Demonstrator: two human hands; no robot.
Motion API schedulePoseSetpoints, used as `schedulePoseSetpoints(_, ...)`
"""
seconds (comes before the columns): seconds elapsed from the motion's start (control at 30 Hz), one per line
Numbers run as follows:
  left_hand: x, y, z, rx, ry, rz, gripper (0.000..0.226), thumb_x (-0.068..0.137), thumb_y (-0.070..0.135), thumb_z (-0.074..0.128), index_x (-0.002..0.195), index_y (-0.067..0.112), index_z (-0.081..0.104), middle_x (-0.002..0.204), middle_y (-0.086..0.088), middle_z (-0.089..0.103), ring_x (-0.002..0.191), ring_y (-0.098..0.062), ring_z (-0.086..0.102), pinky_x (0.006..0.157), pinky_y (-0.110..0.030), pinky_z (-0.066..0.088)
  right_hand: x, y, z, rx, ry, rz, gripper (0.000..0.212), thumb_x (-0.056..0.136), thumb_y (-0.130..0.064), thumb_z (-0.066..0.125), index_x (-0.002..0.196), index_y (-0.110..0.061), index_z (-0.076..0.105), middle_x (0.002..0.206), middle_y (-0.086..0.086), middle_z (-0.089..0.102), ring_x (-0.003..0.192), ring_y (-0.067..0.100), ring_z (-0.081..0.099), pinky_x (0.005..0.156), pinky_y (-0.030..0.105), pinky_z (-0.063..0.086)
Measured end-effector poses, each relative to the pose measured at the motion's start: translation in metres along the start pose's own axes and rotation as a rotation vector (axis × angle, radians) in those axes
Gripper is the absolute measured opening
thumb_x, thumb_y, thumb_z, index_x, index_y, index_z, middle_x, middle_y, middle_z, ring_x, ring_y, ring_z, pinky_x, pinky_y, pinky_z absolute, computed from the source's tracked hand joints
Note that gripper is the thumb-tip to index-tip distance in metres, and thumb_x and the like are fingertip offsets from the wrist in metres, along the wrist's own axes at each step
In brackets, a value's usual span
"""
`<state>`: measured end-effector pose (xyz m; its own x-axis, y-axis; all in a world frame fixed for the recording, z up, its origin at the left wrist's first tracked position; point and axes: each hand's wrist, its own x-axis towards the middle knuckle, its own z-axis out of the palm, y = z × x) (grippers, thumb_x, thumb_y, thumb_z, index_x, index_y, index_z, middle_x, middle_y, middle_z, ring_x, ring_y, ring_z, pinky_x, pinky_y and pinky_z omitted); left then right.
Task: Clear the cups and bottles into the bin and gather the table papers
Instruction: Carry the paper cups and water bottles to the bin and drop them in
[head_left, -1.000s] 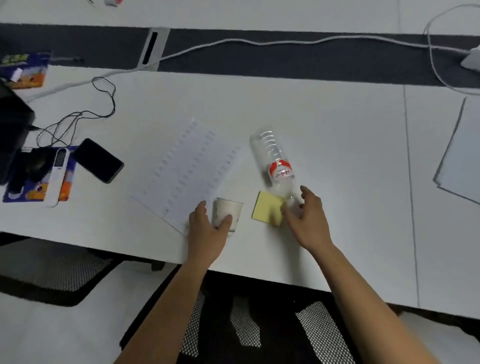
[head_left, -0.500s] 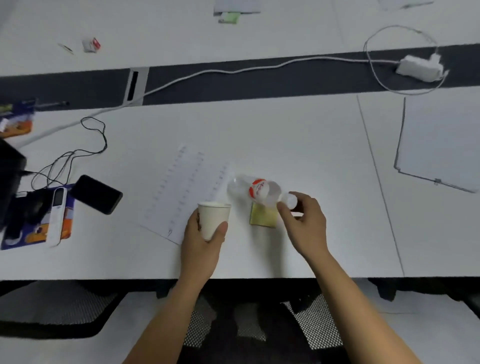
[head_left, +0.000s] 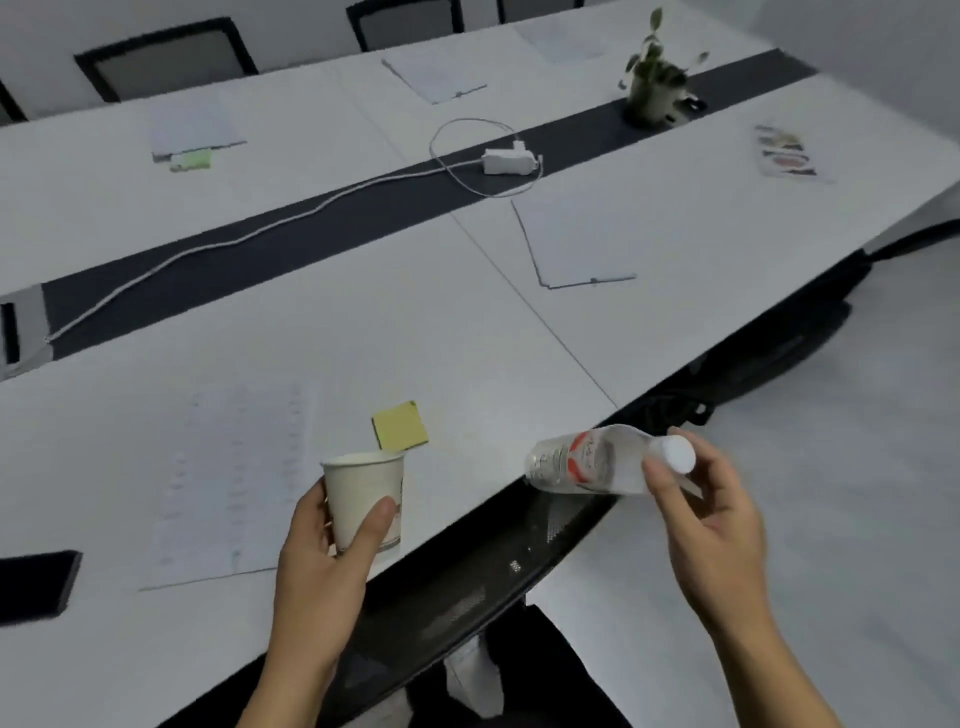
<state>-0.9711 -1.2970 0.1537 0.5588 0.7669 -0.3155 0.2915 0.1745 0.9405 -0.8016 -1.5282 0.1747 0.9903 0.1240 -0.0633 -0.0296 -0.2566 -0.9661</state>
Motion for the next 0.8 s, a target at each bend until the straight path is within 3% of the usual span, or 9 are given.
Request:
schedulePoseSetpoints(0.1,0.002,0.004,0.044,0.026,-0.159,0.049,0.062,0.081,0.036,0.074,0.137,0.028,0.051,0.125,0.013,0.062,0.111,-0.003,0.060,0.085,-0.021,0.045,-0.024,0.007,-0.056,0.017,0.180,0.023,0.024,0.091,-0.024,0.069,0.113,-0.033,0.065,0.114,-0.011,0.069,0.098,-0.010,0.064,0.077,0.005,0.049)
schedulePoseSetpoints(0.23,-0.012,0.024,0.124,0.098,-0.388,0.151,0.051,0.086,0.026,0.074,0.132,0.031,0.052,0.120,0.018,0.061,0.098,0.013,0.060,0.079,-0.017,0.045,-0.051,0.021,-0.130,0.087,0.458,0.060,0.029,0.081,-0.039,0.069,0.110,-0.035,0.068,0.109,-0.009,0.072,0.102,0.010,0.068,0.090,0.023,0.056)
schedulePoseSetpoints(0.4,-0.055,0.042,0.237,0.227,-0.645,0.287,0.048,0.084,0.023,0.075,0.127,0.030,0.055,0.114,0.016,0.063,0.088,0.016,0.061,0.063,-0.004,0.046,-0.072,0.056,-0.217,0.178,0.721,0.080,0.030,0.085,-0.027,0.073,0.115,-0.031,0.067,0.116,-0.010,0.071,0.108,0.003,0.066,0.080,0.008,0.051)
schedulePoseSetpoints(0.5,-0.088,0.041,0.305,0.287,-0.751,0.346,0.050,0.083,0.021,0.076,0.128,0.028,0.056,0.112,0.014,0.066,0.088,0.014,0.062,0.065,-0.005,0.048,-0.071,0.086,-0.271,0.194,0.816,0.105,0.027,0.080,-0.032,0.076,0.106,-0.039,0.068,0.112,-0.014,0.071,0.108,0.006,0.066,0.080,0.010,0.052)
schedulePoseSetpoints(0.63,-0.129,0.033,0.399,0.319,-0.859,0.356,0.060,0.073,0.039,0.085,0.126,0.035,0.058,0.115,0.012,0.068,0.099,0.001,0.066,0.079,-0.024,0.054,-0.049,0.124,-0.352,0.183,0.881,0.126,0.027,0.083,-0.027,0.078,0.105,-0.040,0.069,0.113,-0.012,0.072,0.110,0.010,0.066,0.093,0.032,0.056)
schedulePoseSetpoints(0.7,-0.147,0.033,0.445,0.337,-0.900,0.368,0.059,0.075,0.036,0.085,0.127,0.035,0.057,0.115,0.011,0.068,0.099,0.001,0.066,0.074,-0.020,0.054,-0.031,0.136,-0.390,0.189,0.908,0.135,0.028,0.085,-0.023,0.078,0.108,-0.034,0.068,0.113,-0.009,0.072,0.110,0.011,0.067,0.095,0.038,0.055)
schedulePoseSetpoints(0.8,-0.167,0.040,0.496,0.328,-0.928,0.376,0.055,0.082,0.018,0.078,0.131,0.030,0.055,0.114,0.011,0.067,0.095,0.005,0.065,0.068,-0.009,0.050,-0.004,0.140,-0.433,0.202,0.906,0.147,0.029,0.084,-0.025,0.078,0.110,-0.033,0.067,0.113,-0.008,0.072,0.108,0.011,0.067,0.093,0.035,0.054)
